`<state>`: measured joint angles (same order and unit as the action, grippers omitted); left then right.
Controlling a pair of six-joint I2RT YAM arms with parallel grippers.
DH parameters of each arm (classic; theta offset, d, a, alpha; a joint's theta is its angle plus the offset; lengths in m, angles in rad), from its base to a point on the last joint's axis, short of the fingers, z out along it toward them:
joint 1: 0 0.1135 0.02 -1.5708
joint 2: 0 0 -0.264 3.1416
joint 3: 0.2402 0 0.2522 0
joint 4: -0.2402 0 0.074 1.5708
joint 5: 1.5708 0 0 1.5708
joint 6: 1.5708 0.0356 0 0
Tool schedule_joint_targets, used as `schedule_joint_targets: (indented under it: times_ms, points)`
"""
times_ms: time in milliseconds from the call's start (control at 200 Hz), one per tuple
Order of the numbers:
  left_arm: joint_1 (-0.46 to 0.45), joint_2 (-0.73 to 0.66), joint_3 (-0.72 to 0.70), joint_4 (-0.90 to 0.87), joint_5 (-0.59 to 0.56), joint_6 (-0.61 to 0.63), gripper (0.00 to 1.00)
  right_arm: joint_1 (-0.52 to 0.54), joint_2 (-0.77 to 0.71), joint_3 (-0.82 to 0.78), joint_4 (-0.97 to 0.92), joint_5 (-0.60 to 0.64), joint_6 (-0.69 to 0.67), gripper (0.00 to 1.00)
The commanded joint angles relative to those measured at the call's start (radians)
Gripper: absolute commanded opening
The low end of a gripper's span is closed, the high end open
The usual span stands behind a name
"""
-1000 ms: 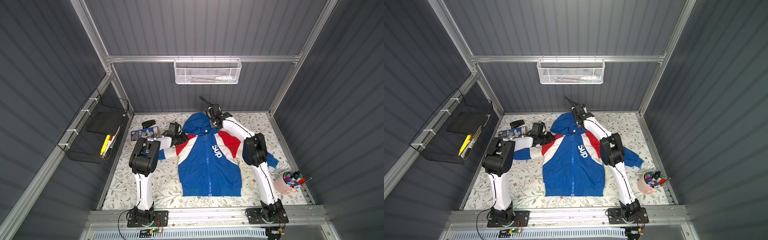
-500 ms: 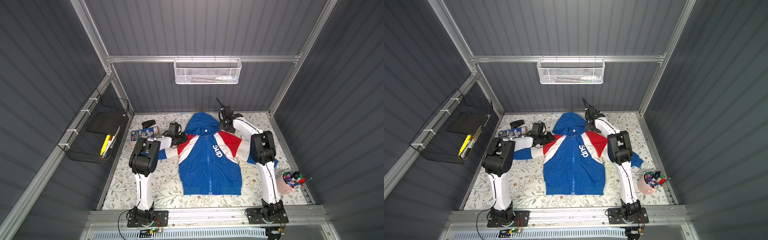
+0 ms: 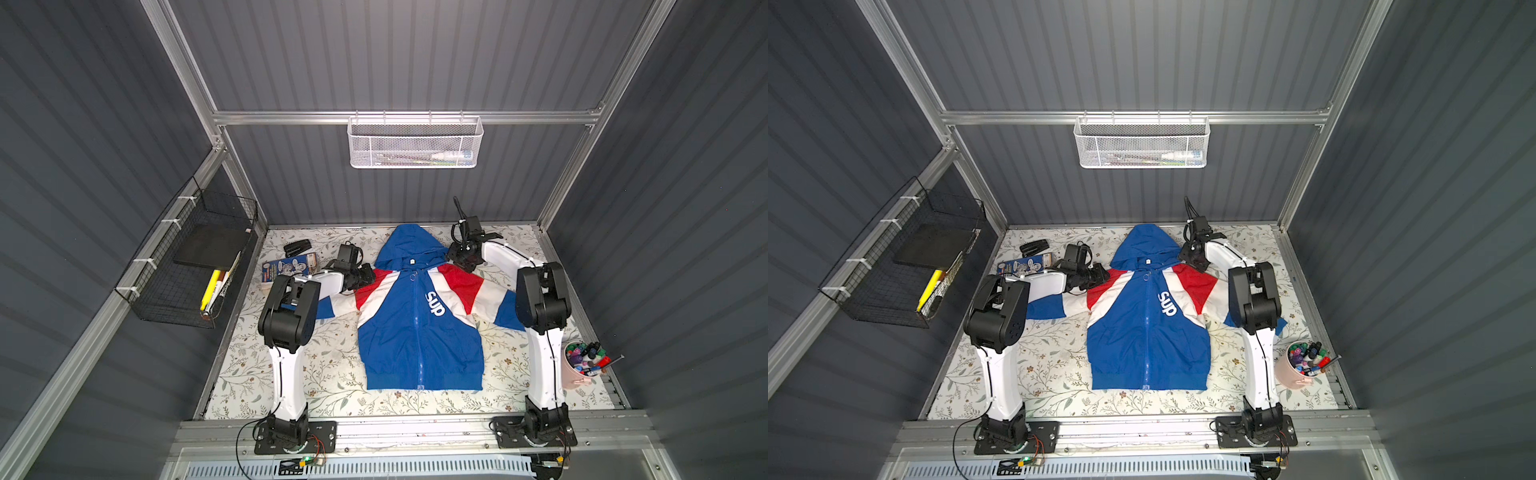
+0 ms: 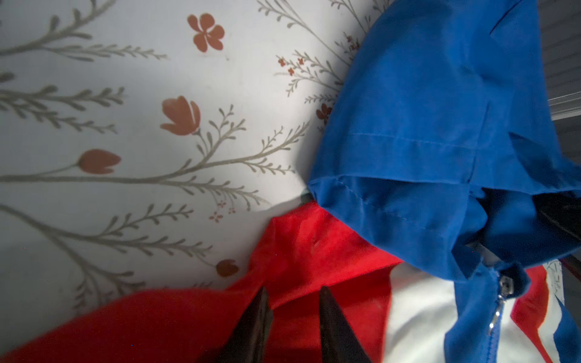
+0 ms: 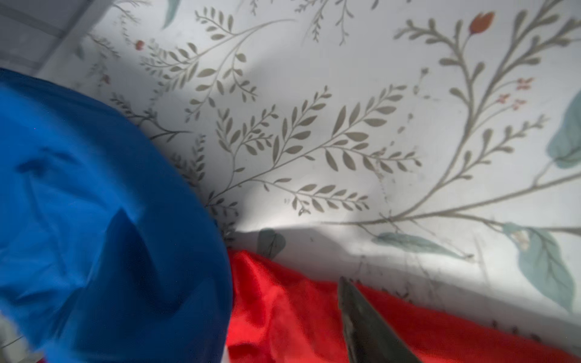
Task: Unzip the jacket
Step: Flatten out the jacket at the center of the board.
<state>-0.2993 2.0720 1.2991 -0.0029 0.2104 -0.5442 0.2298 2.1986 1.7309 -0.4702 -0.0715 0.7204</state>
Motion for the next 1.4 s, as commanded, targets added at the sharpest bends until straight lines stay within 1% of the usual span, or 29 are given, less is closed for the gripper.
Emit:
schedule_joint_targets:
  times_ms: [0, 80, 120, 165, 190, 200, 220, 255, 340, 410, 470, 495, 595, 665, 680, 725, 760, 830, 860, 910, 965, 1015, 1121, 1216, 1301, 1396]
  points:
    - [0.008, -0.005, 0.026, -0.159, -0.014, 0.023, 0.32, -0.053, -0.06, -0.073, 0.101, -0.078, 0.087, 0.61]
    - [0.008, 0.006, 0.045, -0.172, -0.001, 0.035, 0.32, -0.074, -0.068, -0.099, 0.13, -0.148, 0.109, 0.61]
    - [0.008, 0.007, 0.045, -0.171, 0.017, 0.042, 0.33, -0.075, -0.069, -0.098, 0.134, -0.178, 0.092, 0.61]
    - [0.008, 0.001, 0.045, -0.164, 0.044, 0.055, 0.35, -0.073, -0.075, -0.1, 0.15, -0.221, 0.052, 0.64]
    - [0.008, -0.004, 0.082, -0.164, 0.056, 0.076, 0.37, -0.071, -0.08, -0.103, 0.161, -0.233, 0.03, 0.66]
    - [0.008, -0.006, 0.087, -0.171, 0.058, 0.087, 0.38, -0.071, -0.081, -0.104, 0.164, -0.265, 0.019, 0.66]
    - [0.008, -0.01, 0.093, -0.179, 0.064, 0.105, 0.39, -0.068, -0.086, -0.109, 0.17, -0.289, -0.003, 0.68]
    - [0.008, -0.023, 0.105, -0.181, 0.077, 0.118, 0.42, -0.066, -0.099, -0.116, 0.173, -0.308, -0.03, 0.71]
    - [0.008, -0.057, 0.133, -0.191, 0.086, 0.134, 0.55, -0.063, -0.153, -0.158, 0.175, -0.311, -0.095, 0.8]
    - [0.008, -0.086, 0.149, -0.205, 0.085, 0.144, 0.63, -0.063, -0.213, -0.206, 0.162, -0.287, -0.134, 0.83]
    - [0.007, -0.111, 0.157, -0.207, 0.053, 0.146, 0.63, -0.06, -0.267, -0.25, 0.13, -0.255, -0.163, 0.83]
    - [0.005, -0.121, 0.154, -0.212, 0.048, 0.15, 0.62, -0.056, -0.293, -0.269, 0.109, -0.201, -0.172, 0.82]
    - [-0.011, -0.175, 0.105, -0.204, 0.05, 0.163, 0.61, -0.038, -0.387, -0.345, -0.027, -0.061, -0.195, 0.76]
    - [-0.031, -0.212, 0.065, -0.187, 0.045, 0.17, 0.6, -0.036, -0.464, -0.428, -0.076, 0.018, -0.193, 0.73]
    - [-0.035, -0.217, 0.027, -0.182, 0.045, 0.17, 0.6, -0.036, -0.481, -0.446, -0.084, 0.039, -0.188, 0.72]
    - [-0.044, -0.23, -0.014, -0.168, 0.044, 0.169, 0.59, -0.039, -0.53, -0.506, -0.099, 0.091, -0.18, 0.7]
    - [-0.049, -0.238, -0.04, -0.157, 0.043, 0.164, 0.58, -0.042, -0.563, -0.544, -0.112, 0.138, -0.176, 0.65]
    - [-0.051, -0.245, -0.093, -0.145, 0.035, 0.15, 0.56, -0.063, -0.611, -0.596, -0.176, 0.196, -0.143, 0.56]
    - [-0.05, -0.245, -0.114, -0.138, 0.029, 0.144, 0.55, -0.074, -0.623, -0.611, -0.194, 0.21, -0.129, 0.53]
    - [-0.05, -0.24, -0.144, -0.132, 0.01, 0.131, 0.54, -0.102, -0.648, -0.643, -0.21, 0.217, -0.104, 0.51]
    - [-0.049, -0.223, -0.164, -0.147, -0.002, 0.12, 0.54, -0.132, -0.674, -0.679, -0.196, 0.222, -0.09, 0.51]
    - [-0.04, -0.209, -0.186, -0.141, -0.013, 0.053, 0.52, -0.157, -0.686, -0.696, -0.183, 0.236, -0.093, 0.53]
    - [0.01, -0.203, -0.242, -0.112, -0.014, 0.02, 0.52, -0.197, -0.676, -0.67, -0.213, 0.261, -0.088, 0.56]
    - [0.055, -0.199, -0.26, -0.117, -0.018, 0.017, 0.52, -0.223, -0.662, -0.652, -0.228, 0.266, -0.087, 0.57]
    - [0.094, -0.197, -0.274, -0.133, -0.025, 0.018, 0.52, -0.251, -0.664, -0.655, -0.227, 0.257, -0.075, 0.62]
    - [0.124, -0.21, -0.294, -0.14, -0.035, 0.028, 0.52, -0.288, -0.672, -0.656, -0.24, 0.254, -0.065, 0.65]
